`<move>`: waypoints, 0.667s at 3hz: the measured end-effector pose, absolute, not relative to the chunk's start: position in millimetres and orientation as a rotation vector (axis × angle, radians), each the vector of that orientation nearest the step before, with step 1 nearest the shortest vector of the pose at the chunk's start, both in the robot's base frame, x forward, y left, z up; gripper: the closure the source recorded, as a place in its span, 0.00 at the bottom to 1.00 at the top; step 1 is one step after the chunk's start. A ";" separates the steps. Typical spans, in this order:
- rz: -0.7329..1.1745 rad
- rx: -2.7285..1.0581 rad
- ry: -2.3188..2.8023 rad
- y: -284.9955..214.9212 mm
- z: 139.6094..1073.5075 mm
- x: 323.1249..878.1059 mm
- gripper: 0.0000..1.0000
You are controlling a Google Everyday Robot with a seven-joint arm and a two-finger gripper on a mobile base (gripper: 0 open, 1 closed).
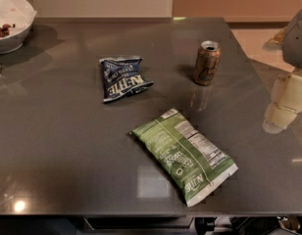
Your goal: Move orange can near green jalapeno chip bag
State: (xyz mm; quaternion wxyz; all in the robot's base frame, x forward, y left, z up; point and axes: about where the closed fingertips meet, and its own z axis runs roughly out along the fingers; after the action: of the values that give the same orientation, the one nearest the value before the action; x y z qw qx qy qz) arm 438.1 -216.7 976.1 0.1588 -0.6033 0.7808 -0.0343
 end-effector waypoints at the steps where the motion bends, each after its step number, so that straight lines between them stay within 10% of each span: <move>1: -0.099 -1.724 2.231 -216.5 976.7 438.5 0.00; 2: -0.079 -1.715 2.225 -217.8 975.3 456.8 0.00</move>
Offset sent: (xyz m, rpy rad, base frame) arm 0.0513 -0.0058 -0.0072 0.0511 0.0202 -0.0001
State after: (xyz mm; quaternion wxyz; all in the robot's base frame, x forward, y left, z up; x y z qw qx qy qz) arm 456.8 -217.8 975.3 0.1650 -0.6020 0.7808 -0.0276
